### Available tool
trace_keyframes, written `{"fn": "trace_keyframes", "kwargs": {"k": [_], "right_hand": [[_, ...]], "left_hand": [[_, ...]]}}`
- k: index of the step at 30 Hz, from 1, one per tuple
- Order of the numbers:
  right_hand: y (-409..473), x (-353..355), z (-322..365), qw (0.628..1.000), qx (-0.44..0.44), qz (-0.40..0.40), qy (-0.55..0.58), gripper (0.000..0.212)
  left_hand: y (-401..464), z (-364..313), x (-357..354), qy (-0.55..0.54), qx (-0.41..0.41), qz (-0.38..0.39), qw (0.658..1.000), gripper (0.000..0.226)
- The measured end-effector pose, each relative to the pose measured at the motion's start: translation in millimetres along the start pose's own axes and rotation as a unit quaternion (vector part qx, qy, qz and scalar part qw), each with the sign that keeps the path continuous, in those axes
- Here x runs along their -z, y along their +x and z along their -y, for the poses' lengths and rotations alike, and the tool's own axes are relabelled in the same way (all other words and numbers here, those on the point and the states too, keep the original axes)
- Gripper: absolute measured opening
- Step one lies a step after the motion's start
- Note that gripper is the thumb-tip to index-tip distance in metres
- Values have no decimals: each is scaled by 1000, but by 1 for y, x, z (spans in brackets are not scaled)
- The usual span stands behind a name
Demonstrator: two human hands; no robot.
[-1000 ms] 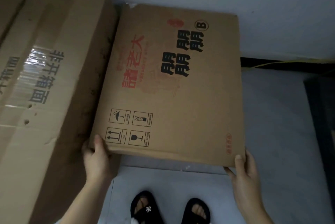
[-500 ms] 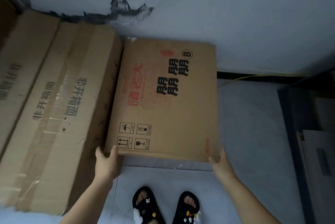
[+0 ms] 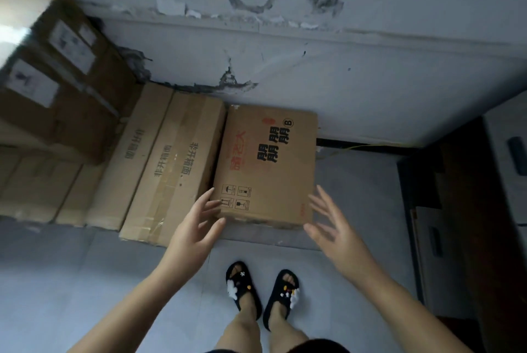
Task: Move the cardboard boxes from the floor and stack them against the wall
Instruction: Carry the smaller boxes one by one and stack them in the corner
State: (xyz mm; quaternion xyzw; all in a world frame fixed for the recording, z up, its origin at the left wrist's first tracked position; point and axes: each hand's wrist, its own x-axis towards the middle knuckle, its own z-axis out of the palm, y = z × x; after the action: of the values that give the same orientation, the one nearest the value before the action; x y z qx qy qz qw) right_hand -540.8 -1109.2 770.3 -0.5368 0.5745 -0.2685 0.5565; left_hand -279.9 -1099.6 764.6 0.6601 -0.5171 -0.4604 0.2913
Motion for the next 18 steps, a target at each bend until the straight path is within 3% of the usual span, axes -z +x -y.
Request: {"fn": "trace_keyframes", "kwargs": {"k": [9, 13, 18], "right_hand": [[-118, -8, 6, 995, 15, -54, 79, 64], [-137, -16, -1, 993, 21, -89, 72, 76], [-141, -33, 10, 983, 26, -154, 95, 63]], "left_hand": [[-125, -29, 13, -93, -40, -55, 993, 53], [-147, -22, 0, -163, -35, -88, 982, 50], [-129, -27, 8, -174, -76, -33, 981, 50]]}}
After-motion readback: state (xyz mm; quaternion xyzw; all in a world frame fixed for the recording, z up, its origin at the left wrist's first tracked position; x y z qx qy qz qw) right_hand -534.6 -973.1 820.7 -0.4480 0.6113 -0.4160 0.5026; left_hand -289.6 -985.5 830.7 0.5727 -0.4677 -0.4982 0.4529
